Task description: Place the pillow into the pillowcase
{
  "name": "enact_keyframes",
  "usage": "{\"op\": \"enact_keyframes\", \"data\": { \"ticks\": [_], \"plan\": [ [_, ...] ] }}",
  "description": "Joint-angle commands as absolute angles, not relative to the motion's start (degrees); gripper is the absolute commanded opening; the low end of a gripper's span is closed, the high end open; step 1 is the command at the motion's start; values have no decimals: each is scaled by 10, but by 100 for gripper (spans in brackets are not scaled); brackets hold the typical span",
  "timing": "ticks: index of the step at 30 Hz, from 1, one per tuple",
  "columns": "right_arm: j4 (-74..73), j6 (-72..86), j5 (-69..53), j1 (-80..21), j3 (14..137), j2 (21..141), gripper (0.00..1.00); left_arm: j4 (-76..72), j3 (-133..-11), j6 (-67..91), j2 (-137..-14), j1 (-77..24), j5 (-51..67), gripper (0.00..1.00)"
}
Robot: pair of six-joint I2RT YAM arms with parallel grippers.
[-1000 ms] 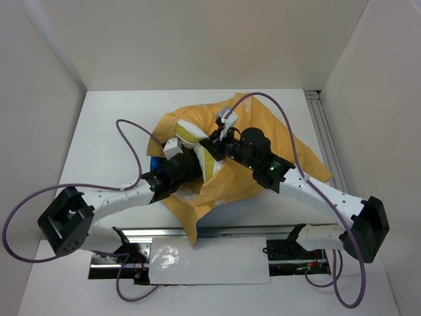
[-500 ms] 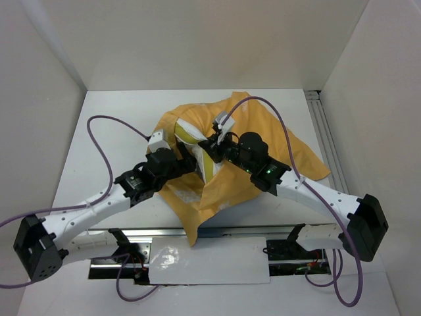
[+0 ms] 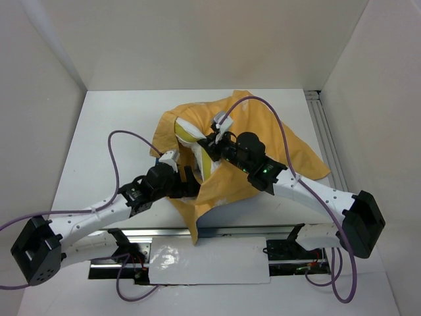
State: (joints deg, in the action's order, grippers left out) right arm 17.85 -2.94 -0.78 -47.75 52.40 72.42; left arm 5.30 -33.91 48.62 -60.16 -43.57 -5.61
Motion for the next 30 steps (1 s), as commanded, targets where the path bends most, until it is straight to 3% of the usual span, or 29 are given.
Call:
{"op": "enact_keyframes", "data": {
  "ticks": [1,7,12,21,25,30],
  "plan": [
    [304,-40,0,-480,541,686,0,-24,-297,511,-601,-432,-15,99],
    [315,-35,-30,-480,541,675,0,-111,-254,548,-686,-432,-33,99],
    [307,-24,-52,-480,534,682,0,-99,-319,555,-729,-421,-68,96],
    [284,-24,-2,-480,555,687,0,68,-419,497,-616,-403,-329,99],
    [289,-6,18,-480,561,698,0,26,-408,491,-609,-389,-340,99],
    [310,28,43,-480,576,709,0,-63,-414,462,-663,-367,-271,95]
  ]
}}
